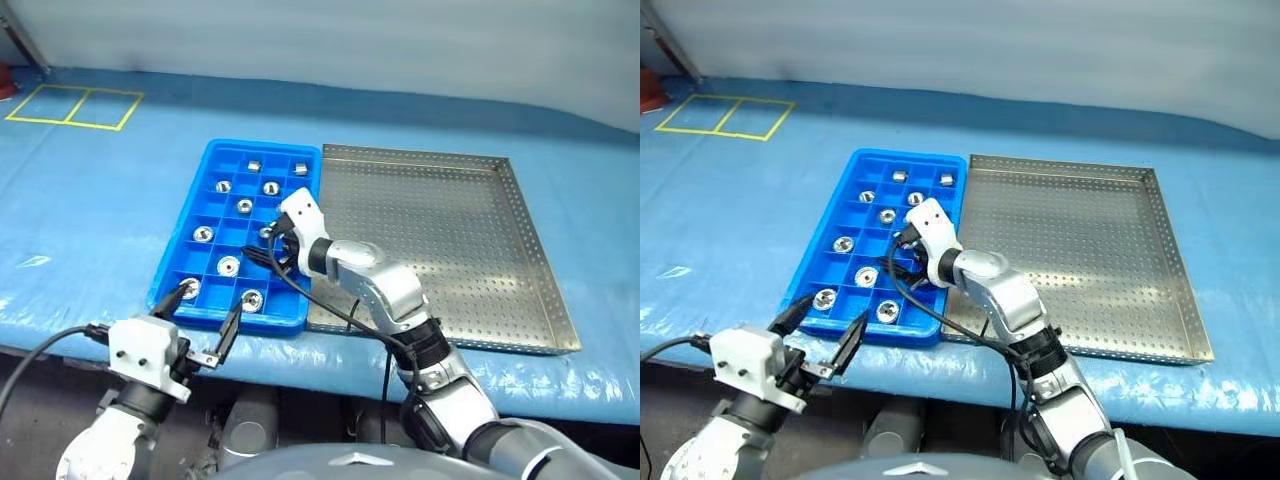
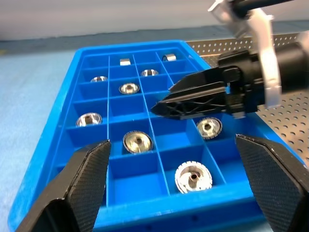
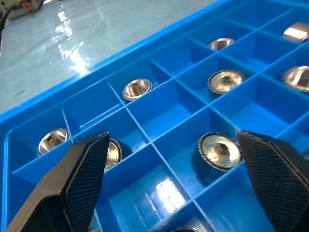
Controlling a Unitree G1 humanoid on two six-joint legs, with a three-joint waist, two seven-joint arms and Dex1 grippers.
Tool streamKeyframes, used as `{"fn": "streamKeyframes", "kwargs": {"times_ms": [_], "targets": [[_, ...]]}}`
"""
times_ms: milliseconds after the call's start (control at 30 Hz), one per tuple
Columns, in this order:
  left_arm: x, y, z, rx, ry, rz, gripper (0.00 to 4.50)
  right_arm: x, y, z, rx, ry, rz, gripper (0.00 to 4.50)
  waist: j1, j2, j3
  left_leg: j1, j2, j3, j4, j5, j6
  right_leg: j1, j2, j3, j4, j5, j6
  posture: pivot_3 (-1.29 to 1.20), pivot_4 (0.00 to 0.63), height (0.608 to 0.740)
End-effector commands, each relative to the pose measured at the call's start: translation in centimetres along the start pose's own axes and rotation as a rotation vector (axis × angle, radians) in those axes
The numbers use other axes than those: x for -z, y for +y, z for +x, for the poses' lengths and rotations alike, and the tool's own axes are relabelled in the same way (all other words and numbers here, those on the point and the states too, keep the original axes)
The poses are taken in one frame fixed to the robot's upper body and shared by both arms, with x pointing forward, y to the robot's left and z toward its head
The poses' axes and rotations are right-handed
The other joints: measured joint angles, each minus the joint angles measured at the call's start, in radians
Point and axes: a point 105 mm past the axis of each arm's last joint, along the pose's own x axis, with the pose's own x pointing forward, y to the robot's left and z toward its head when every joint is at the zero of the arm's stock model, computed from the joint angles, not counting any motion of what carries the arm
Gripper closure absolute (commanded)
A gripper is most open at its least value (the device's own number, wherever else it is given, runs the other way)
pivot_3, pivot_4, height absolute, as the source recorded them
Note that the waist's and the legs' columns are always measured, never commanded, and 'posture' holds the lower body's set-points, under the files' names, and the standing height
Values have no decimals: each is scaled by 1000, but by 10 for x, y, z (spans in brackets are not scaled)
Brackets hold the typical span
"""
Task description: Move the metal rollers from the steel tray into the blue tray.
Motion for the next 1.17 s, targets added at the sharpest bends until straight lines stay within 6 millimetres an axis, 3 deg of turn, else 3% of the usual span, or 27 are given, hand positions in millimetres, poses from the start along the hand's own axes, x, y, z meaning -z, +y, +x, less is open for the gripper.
{"fn": "streamKeyframes", "kwargs": {"times_ms": [33, 300, 433, 567, 867, 1167], "targets": [[-8, 13, 13, -3, -35, 20, 0, -18, -7, -21, 53, -89, -41, 17, -22, 0, -1, 0, 0, 0, 0, 0, 0, 0, 0, 0, 0, 0, 0, 111, 150, 740], [-14, 29, 56, 13, -76, 66, 0, -15, -38, -61, 287, -155, -107, 17, -121, -1, -2, 1, 0, 0, 3, 0, 0, 3, 0, 1, 1, 5, 6, -64, 150, 740], [-16, 34, 79, -14, -104, 78, 0, 0, -48, -83, 370, -174, -102, 17, -165, -1, -3, 1, -1, 0, 4, 0, 0, 4, 0, 2, 1, 7, 10, -110, 150, 740], [-12, 36, 90, -44, -110, 62, 0, 14, -53, -96, 418, -161, -91, 17, -208, -1, -3, 2, -1, 0, 5, 0, 0, 5, 0, 3, 2, 8, 11, -144, 150, 740], [7, 33, 95, -86, -88, 12, 0, 30, -54, -111, 479, -147, -108, 17, -261, -1, -3, 10, -1, 0, 6, 0, 0, 14, 1, 4, 2, 7, 11, -156, 150, 740], [12, 32, 91, -78, -69, 13, 0, 32, -61, -112, 493, -160, -102, 17, -271, -1, -3, 12, -1, 0, 7, 0, 0, 15, 1, 5, 2, 5, 7, -131, 150, 740]]}}
